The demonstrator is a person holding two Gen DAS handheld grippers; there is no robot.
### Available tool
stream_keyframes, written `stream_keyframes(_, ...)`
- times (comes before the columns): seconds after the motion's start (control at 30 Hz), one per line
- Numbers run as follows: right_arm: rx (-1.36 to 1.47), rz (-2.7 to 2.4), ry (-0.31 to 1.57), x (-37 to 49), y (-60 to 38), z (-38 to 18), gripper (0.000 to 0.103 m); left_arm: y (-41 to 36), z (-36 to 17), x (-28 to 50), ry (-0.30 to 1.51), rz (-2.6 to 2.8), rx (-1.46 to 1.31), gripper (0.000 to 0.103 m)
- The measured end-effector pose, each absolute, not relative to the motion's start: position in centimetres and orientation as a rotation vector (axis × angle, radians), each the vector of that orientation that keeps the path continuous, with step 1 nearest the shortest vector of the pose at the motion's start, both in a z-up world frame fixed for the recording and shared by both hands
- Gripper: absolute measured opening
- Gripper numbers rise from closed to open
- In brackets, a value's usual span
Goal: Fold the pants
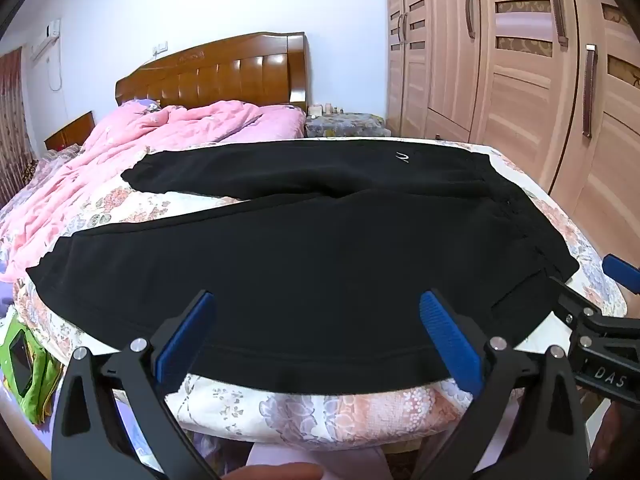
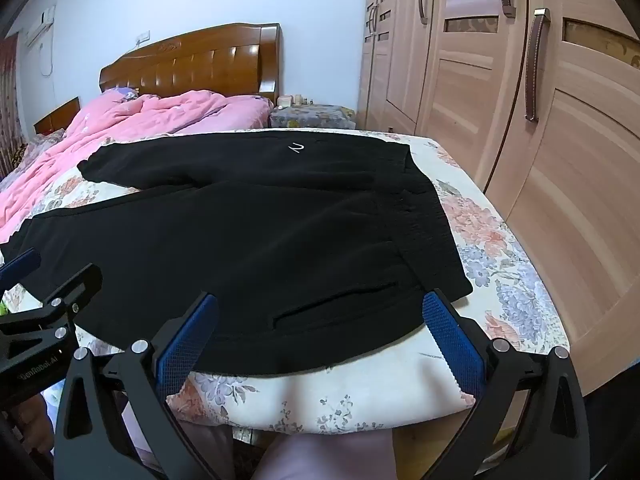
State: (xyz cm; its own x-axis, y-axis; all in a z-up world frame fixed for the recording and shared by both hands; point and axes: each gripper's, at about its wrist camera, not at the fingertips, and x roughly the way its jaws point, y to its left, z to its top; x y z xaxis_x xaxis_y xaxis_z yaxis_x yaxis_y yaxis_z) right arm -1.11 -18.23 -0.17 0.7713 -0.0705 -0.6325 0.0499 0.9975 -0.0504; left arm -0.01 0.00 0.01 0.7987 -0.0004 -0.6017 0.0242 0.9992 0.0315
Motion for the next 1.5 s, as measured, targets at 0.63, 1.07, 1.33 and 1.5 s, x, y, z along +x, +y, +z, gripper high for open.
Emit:
stream_keyframes(0.63,-0.003,-0.058,0.699,-1.1,-18.5,-0.5,0.099,0.1,-0.5,-0.1,0.663,-0.004,0.033,0.102)
stream_keyframes(1.07,-0.002,-0.054,0.701,-1.2,-18.6,-0.7,0.099,0.3,-0.5,0.0,0.669,-0.003,0.028,0.102)
stream_keyframes(1.33,-0.003,-0.052,0.706,-1.3,-18.7,-0.8,0.099,0.8,-0.9,-0.2,0.681,-0.001,0.013,0.102)
stream_keyframes(1.5,-0.004,-0.052,0.705,-1.3,-18.7,-0.8,0.099,0.9,-1.0,-0.2,0.686,-0.004,0.015,0.102)
